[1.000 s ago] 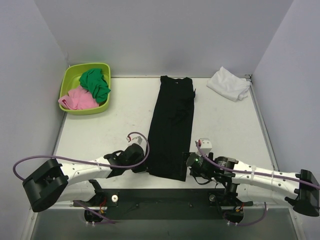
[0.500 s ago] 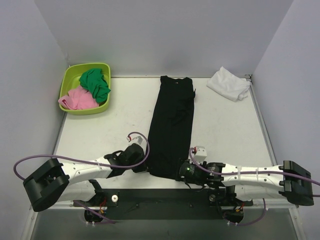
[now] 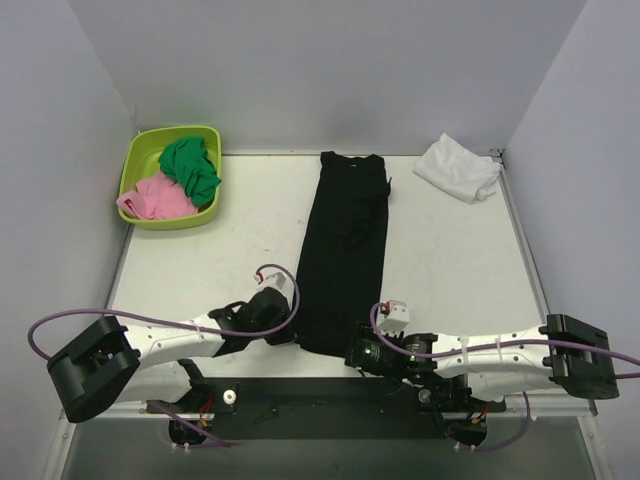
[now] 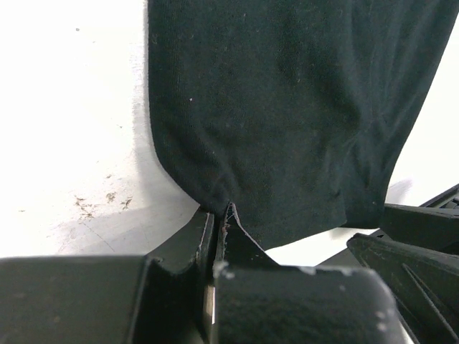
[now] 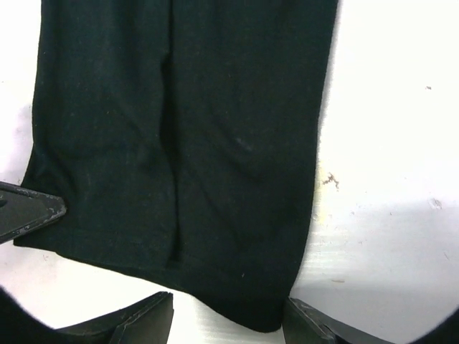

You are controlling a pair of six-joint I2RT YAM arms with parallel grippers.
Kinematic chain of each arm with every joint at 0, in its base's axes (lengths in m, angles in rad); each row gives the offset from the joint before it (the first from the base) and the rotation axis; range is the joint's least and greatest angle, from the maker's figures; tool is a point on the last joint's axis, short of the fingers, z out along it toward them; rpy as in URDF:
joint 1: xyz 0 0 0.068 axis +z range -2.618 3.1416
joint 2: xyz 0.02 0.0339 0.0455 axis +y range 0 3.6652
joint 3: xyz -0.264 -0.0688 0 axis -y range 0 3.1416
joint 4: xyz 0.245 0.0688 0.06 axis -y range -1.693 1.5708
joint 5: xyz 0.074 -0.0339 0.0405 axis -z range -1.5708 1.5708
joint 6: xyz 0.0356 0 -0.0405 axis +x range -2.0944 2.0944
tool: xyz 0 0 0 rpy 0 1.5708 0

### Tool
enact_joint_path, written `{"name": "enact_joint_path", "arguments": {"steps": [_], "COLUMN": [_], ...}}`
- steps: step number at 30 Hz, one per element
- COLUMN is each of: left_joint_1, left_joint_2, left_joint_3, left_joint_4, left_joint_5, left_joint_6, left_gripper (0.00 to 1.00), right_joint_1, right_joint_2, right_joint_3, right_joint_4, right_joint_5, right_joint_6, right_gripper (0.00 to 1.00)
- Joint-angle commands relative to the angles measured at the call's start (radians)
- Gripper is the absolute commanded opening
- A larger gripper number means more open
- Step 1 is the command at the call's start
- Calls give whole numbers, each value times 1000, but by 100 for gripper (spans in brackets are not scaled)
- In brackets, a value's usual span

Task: Fold and stack the t-shirts
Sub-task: Grab the bottom of the folded rectangular tshirt with both arms

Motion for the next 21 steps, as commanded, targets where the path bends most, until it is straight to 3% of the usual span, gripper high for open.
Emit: {"name": "enact_joint_path", "arguments": {"steps": [1,5,10,15,16,18,21], "left_joint_1": [4,4,4,4,2,2,-9], "left_joint_2": [-10,-24,-25,-39,-44,-63,-93], "left_joint_3": [-53,-64,-70,-86,-90,-105,-121], "left_joint_4": [-90,-95,-89,-82,-76,-70,-75], "left_joint_5": [-17,-18,-17,-14,-14,-11,-11], "left_joint_6": [21,16,16,12,7,3,-10], "left_gripper": [0,0,0,0,0,0,0], "right_joint_1": [24,40,46,47,47,47,49], "right_joint_2": [5,13,56,74,76,80,89], "right_joint_3": [-73,-109,-119,-129,-127,-124,-100], "right_joint_4": [-32,-30,-30,-34,-40,-61,-92], "right_joint_5": [39,67,81,90,94,97,97], "right_joint_6": [123,218,266,286,286,286,251], "right_gripper": [58,45,40,18,9,0,0]}}
